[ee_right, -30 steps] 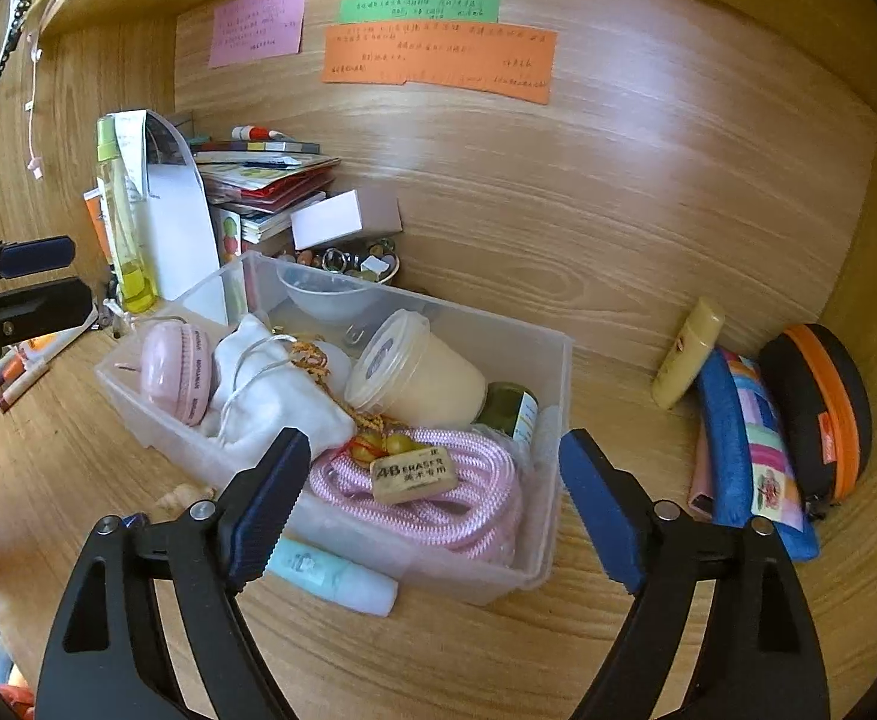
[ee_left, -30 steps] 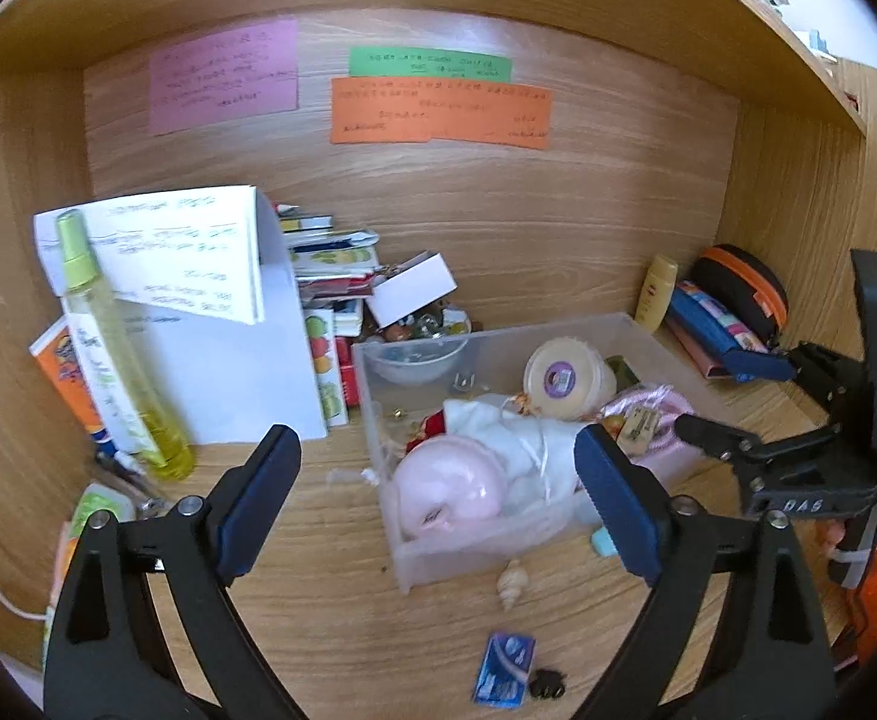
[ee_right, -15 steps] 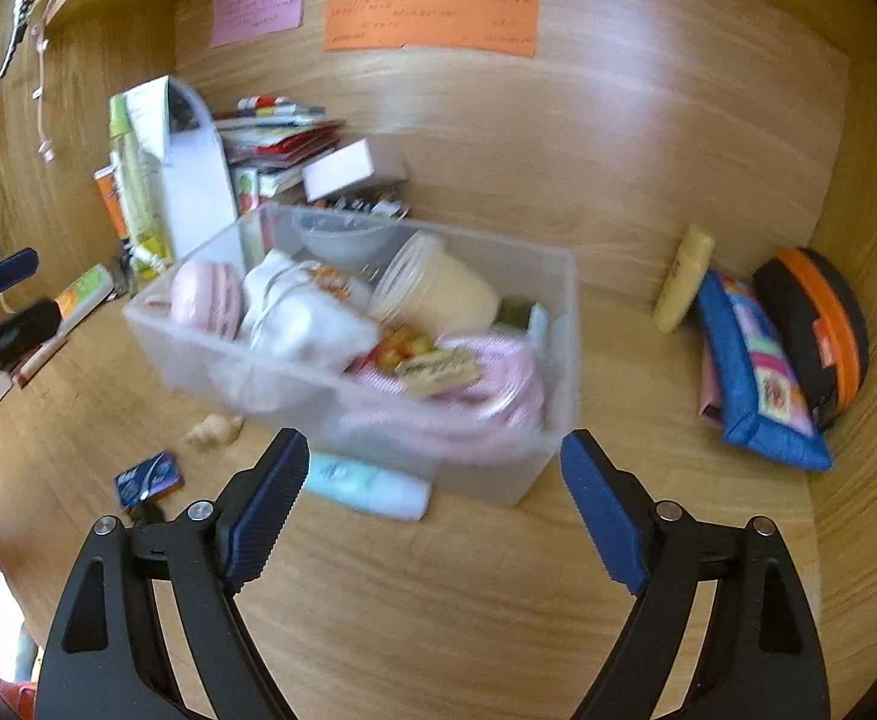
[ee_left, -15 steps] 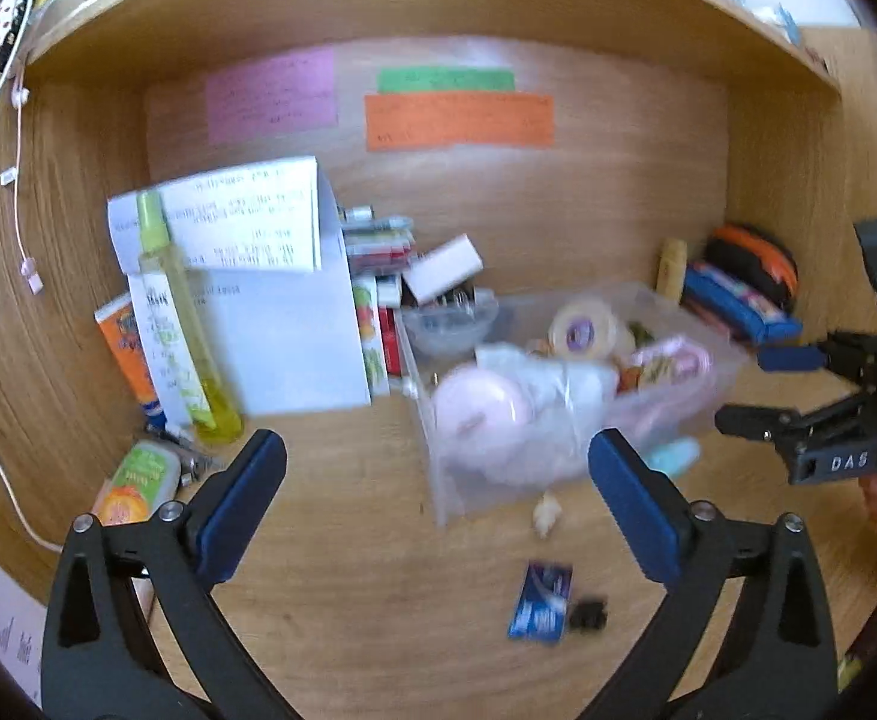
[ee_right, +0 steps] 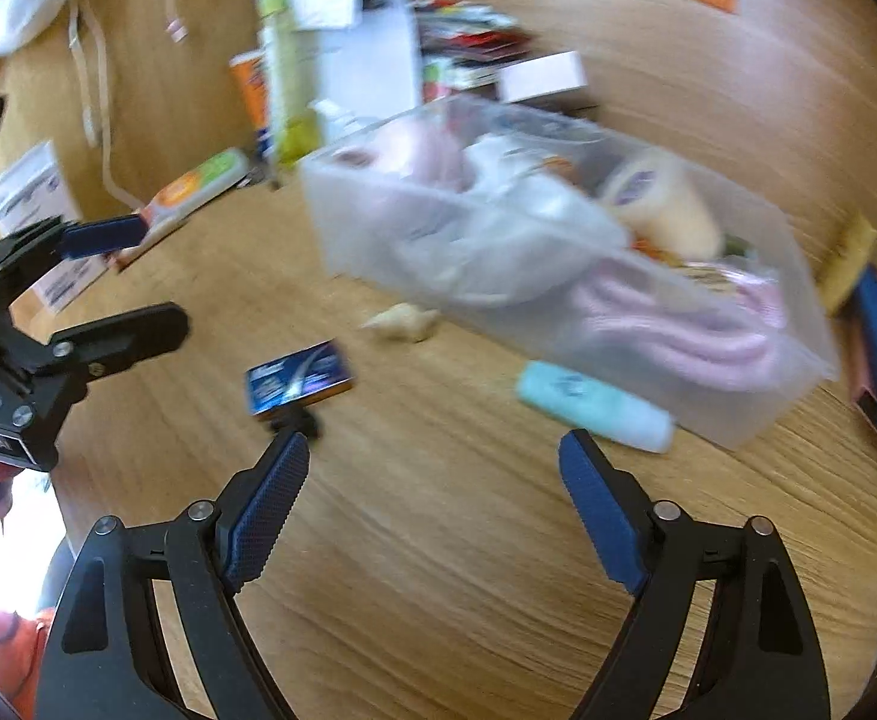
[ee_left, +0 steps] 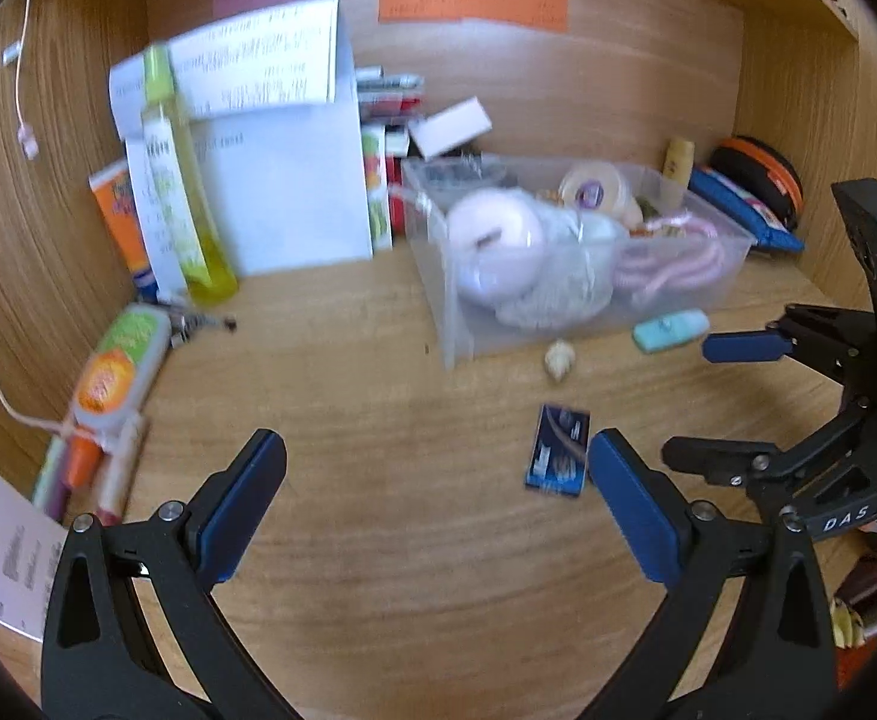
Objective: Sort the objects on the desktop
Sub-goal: 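Grasp the blue Max staple box with the left gripper while the right gripper grasps the black hair clip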
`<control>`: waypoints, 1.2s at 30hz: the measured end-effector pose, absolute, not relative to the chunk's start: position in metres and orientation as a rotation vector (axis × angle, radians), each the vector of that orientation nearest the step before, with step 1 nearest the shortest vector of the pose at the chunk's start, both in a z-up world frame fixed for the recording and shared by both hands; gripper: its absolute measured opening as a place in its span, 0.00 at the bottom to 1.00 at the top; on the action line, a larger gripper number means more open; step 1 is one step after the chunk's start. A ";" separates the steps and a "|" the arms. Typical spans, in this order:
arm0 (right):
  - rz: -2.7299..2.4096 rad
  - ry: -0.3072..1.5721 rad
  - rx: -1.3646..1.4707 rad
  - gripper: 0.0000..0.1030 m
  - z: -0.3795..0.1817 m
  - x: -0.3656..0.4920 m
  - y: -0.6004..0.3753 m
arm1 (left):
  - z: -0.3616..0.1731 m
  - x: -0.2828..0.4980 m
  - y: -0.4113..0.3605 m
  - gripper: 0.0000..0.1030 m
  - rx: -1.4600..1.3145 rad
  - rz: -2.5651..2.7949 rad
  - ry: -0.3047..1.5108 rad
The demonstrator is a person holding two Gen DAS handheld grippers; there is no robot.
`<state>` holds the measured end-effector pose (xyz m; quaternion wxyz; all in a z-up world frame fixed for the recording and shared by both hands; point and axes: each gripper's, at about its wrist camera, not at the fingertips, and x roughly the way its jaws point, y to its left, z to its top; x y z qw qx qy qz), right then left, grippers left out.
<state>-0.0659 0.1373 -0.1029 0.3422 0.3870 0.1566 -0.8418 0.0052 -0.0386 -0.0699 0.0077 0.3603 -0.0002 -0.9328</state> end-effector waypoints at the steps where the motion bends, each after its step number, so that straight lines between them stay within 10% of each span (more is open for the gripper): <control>1: -2.165 0.426 1.003 0.78 -0.105 -0.064 0.132 | -0.072 0.006 -0.040 0.99 1.149 -2.914 0.008; 21: -1.976 0.537 0.983 0.19 -0.116 -0.056 0.091 | -0.091 -0.005 -0.027 0.80 1.426 -2.950 0.006; 36: -2.101 0.404 0.993 0.17 -0.098 -0.071 0.144 | -0.098 -0.036 0.005 0.58 1.495 -2.936 -0.116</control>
